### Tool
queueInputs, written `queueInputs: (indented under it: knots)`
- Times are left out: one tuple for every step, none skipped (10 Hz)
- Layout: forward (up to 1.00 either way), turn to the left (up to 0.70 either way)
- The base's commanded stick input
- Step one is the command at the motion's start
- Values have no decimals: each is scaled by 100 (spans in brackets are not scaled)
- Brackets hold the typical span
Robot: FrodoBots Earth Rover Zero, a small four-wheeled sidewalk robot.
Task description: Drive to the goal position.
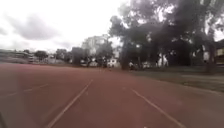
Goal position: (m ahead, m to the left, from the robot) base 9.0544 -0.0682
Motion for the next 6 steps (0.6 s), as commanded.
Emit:
queueInputs:
  knots:
    - [67, 0]
    - [67, 0]
    - [67, 0]
    - [67, 0]
    - [67, 0]
    - [67, 0]
